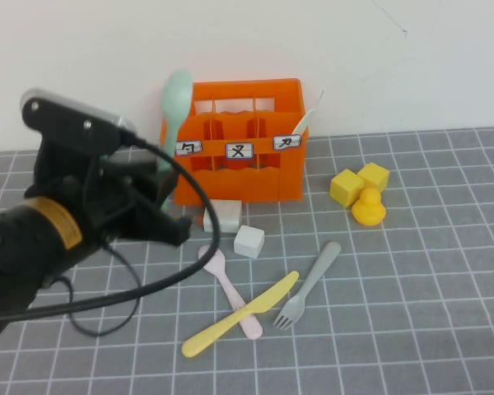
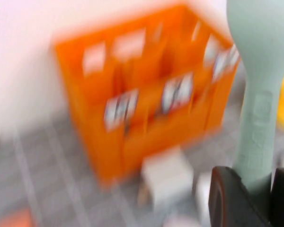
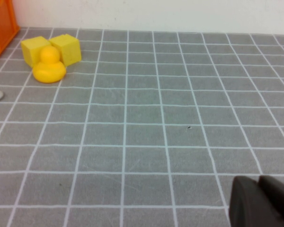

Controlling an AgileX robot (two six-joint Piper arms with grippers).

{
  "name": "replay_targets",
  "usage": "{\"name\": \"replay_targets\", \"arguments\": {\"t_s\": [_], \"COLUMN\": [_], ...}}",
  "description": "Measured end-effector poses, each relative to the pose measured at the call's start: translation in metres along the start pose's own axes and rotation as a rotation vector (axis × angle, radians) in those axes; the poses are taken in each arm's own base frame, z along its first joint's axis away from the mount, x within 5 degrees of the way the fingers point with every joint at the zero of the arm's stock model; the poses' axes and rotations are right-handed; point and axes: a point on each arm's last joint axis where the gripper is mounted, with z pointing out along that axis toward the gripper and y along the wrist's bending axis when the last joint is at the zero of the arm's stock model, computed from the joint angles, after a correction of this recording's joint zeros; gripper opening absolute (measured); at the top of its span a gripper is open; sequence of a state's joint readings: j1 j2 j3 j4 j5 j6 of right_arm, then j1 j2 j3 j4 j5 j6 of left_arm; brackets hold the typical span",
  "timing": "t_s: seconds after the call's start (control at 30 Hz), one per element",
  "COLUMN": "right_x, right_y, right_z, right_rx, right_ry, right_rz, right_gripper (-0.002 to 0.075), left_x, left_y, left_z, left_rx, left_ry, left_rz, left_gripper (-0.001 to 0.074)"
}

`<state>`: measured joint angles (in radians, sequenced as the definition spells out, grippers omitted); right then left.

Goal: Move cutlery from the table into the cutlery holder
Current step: Place the spoon on the box

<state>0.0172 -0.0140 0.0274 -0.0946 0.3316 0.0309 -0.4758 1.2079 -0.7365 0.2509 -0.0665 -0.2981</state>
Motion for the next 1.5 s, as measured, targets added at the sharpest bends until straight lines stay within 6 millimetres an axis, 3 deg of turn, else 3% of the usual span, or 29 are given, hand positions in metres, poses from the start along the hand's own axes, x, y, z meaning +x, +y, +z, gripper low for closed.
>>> {"name": "replay_targets", "arguments": {"t_s": [0.13, 0.27, 0.5, 0.7, 0.87, 1.2, 1.3, 1.5], "right_x": [0.000, 0.000, 0.000, 0.000, 0.000, 0.000, 0.000, 0.000], "right_y": [0.000, 0.000, 0.000, 0.000, 0.000, 0.000, 0.000, 0.000], "right_z": [0.000, 0.000, 0.000, 0.000, 0.000, 0.000, 0.000, 0.000], "right_rx": [0.000, 0.000, 0.000, 0.000, 0.000, 0.000, 0.000, 0.000], "right_ry": [0.000, 0.000, 0.000, 0.000, 0.000, 0.000, 0.000, 0.000], "right_rz": [0.000, 0.000, 0.000, 0.000, 0.000, 0.000, 0.000, 0.000], "right_gripper": [0.0029, 0.0029, 0.0029, 0.0029, 0.0029, 0.0029, 0.0029, 0.0029], "left_x": [-0.006, -0.002, 0.002, 0.019, 0.031, 0.006, 0.007, 0.017], "left_y": [0.006, 0.024, 0.045, 0.058, 0.063, 0.076, 0.080, 0.081], "left_z": [0.017, 0.036, 0.061, 0.082, 0.107, 0.176, 0.190, 0.199], "left_rx": [0.023, -0.023, -0.050, -0.073, -0.081, -0.110, -0.126, -0.140], "left_ry": [-0.146, -0.229, -0.454, -0.569, -0.557, -0.418, -0.345, -0.279], "left_rz": [-0.040, -0.168, -0.225, -0.292, -0.319, -0.236, -0.224, -0.175], "left_gripper": [0.0146, 0.0146, 0.0146, 0.0146, 0.0146, 0.0146, 0.0146, 0.0176]}}
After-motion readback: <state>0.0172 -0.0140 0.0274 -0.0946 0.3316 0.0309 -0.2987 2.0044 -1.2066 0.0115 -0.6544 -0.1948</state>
